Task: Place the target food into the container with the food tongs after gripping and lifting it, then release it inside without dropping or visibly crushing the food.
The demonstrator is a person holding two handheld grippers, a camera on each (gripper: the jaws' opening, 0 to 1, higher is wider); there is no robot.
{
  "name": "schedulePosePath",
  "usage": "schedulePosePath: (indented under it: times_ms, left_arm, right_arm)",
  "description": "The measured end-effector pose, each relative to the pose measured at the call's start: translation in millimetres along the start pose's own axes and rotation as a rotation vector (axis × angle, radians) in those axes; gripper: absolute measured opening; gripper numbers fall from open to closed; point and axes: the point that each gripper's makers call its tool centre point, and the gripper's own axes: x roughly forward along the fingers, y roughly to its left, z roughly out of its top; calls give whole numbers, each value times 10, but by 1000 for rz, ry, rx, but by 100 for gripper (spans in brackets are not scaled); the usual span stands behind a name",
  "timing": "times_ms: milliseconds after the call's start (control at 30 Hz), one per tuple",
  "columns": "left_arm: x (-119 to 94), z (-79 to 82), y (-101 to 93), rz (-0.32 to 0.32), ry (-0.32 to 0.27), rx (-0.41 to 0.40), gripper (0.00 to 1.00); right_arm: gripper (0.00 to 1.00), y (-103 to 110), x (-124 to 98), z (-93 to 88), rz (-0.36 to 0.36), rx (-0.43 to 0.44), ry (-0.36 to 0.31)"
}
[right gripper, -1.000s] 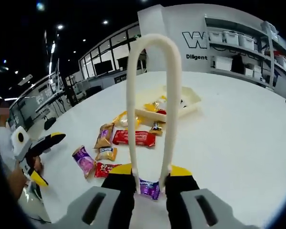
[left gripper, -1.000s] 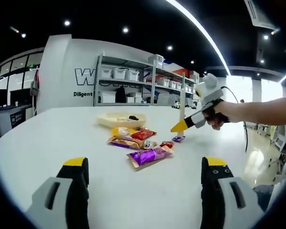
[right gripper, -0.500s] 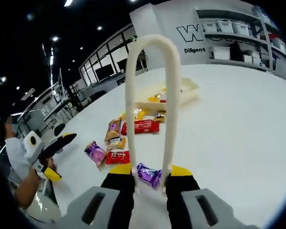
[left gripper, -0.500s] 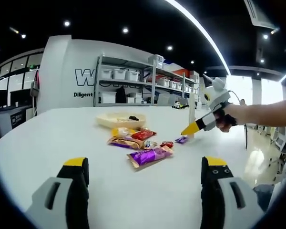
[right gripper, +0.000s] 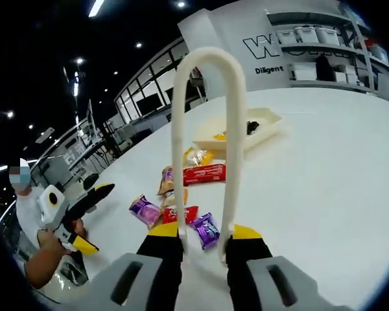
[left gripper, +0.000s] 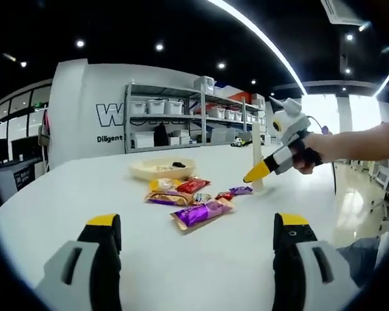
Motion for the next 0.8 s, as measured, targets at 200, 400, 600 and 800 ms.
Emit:
schedulePosePath:
  times_ms: [200, 400, 600, 800]
  left_arm:
    - [-23, 43, -3, -5, -28, -2, 95]
    - [-14, 38, -12, -17, -27, -20, 95]
    - [-10, 27, -15, -19, -20, -19, 95]
    - [-10, 32, 19, -14, -19, -67, 95]
  right_arm:
    - [20, -37, -17, -35, -10, -2, 1]
    - [20, -31, -1, -37, -13, -7, -1]
    - [20, -21, 19, 8, -11, -17, -7]
    - [20, -16, 13, 79, -18, -35, -14]
